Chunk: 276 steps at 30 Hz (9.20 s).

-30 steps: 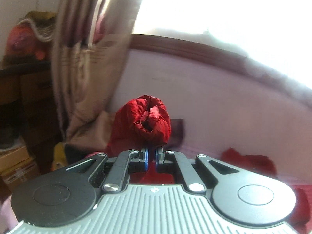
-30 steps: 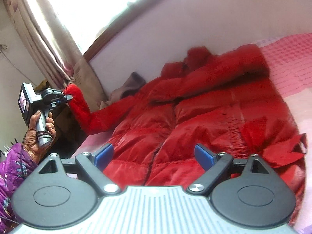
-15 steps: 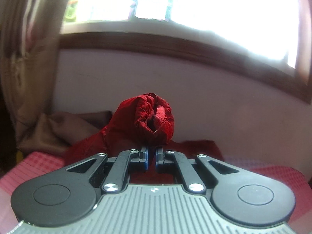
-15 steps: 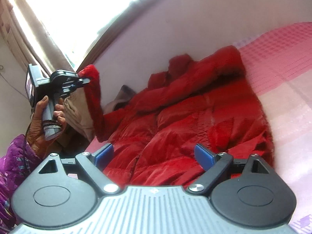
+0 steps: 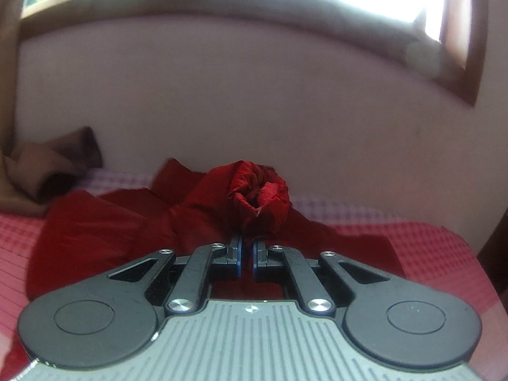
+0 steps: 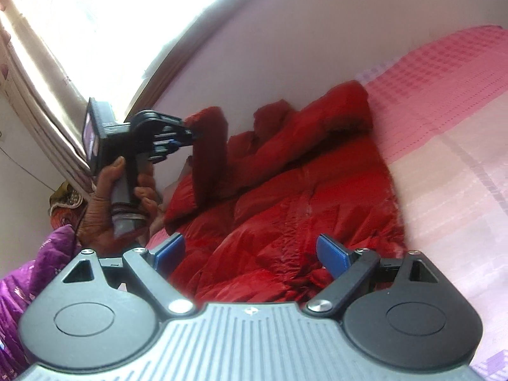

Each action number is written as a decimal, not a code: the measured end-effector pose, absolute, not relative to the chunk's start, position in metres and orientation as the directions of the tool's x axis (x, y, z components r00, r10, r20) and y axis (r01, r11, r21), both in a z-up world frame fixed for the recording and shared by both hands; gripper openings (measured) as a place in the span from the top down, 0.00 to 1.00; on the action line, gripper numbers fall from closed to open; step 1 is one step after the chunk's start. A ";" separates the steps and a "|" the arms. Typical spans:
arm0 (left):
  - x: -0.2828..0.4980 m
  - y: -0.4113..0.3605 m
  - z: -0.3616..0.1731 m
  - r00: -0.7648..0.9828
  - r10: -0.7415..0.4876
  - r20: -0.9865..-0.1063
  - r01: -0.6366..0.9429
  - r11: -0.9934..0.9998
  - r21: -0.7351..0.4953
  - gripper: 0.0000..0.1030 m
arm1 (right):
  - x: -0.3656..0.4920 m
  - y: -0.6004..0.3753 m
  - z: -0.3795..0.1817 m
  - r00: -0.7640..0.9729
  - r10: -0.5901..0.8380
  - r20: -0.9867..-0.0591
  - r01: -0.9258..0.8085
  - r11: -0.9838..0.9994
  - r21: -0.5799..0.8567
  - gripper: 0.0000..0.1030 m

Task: Fold large clothes

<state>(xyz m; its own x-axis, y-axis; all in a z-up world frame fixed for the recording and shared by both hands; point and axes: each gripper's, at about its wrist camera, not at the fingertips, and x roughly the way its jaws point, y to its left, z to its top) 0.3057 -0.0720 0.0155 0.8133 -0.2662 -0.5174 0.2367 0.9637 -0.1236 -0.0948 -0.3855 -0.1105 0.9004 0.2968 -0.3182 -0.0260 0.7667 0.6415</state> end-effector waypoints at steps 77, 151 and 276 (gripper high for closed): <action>0.107 0.184 -0.078 0.718 -0.149 -0.680 0.019 0.981 -0.194 0.01 | -0.141 -0.393 -0.148 0.810 0.335 -0.482 0.050 0.779 0.625 0.21; 0.168 0.173 0.038 0.885 -0.246 -0.394 -0.016 0.832 -0.554 0.83 | -0.072 -0.441 -0.029 0.892 0.411 -0.189 -0.133 0.637 0.760 0.90; 0.352 0.097 -0.092 0.816 -0.105 -0.568 0.024 0.989 -0.149 0.62 | 0.117 -0.377 -0.117 0.882 0.043 -0.469 0.052 0.981 0.188 0.74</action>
